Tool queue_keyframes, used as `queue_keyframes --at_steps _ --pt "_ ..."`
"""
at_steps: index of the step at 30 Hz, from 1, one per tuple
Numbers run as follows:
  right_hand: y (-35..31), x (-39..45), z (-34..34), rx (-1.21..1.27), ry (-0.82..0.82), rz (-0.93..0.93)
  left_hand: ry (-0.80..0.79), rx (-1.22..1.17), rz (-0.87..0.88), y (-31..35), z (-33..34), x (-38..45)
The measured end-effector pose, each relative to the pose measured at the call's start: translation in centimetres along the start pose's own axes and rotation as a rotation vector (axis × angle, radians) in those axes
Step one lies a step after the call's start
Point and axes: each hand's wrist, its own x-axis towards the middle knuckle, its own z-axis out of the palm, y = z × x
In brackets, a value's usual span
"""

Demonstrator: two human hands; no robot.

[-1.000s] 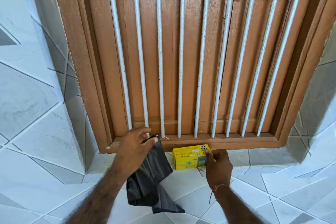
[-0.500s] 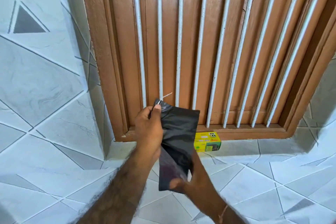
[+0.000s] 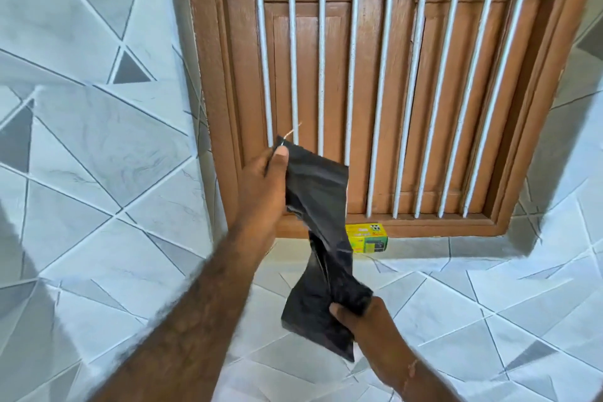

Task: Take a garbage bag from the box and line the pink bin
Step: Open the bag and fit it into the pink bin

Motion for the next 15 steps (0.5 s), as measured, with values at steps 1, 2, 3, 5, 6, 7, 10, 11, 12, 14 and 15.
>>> queue_keyframes --at_steps 1,2,3,5,6,7,10,11,12,14,15 --pt "-0.4 -0.4 -0.3 0.135 -0.038 0.003 -0.069 -0.004 -0.045 -0.6 -0.7 -1.6" --pt "-1.0 -1.5 -0.8 0.256 -0.086 0.020 -0.144 0.022 -0.136 -1.8 -1.3 -3.6" --pt "-1.7 -2.5 -1.3 0.345 -0.136 0.023 -0.225 0.052 -0.234 -4.1 -2.0 -5.9" --pt "-2.3 -4.5 -2.6 0.412 -0.207 0.005 -0.329 0.162 -0.455 -9.3 -3.1 -10.9" --pt "-2.3 -5.3 -3.1 0.434 -0.219 0.007 -0.444 0.205 -0.489 -11.5 -4.4 -14.0" --pt "-2.0 -6.3 -3.8 0.454 -0.200 0.022 -0.536 0.215 -0.500 -12.7 -5.3 -17.6" --pt "-0.3 -8.8 -5.0 0.572 -0.100 0.169 -0.525 0.257 -0.647 -10.1 -4.7 -24.3" --pt "0.0 -9.8 -5.2 0.596 -0.068 0.229 -0.499 0.274 -0.661 -9.1 -4.7 -25.8" --pt "0.7 -10.9 -5.4 0.637 -0.049 0.293 -0.465 0.278 -0.643 -8.1 -5.2 -27.3" --pt "1.8 -13.0 -5.5 0.700 -0.058 0.398 -0.310 0.278 -0.632 -6.4 -5.8 -28.6" --pt "2.2 -14.2 -5.3 0.688 -0.085 0.459 -0.215 0.286 -0.623 -6.0 -5.9 -28.9"
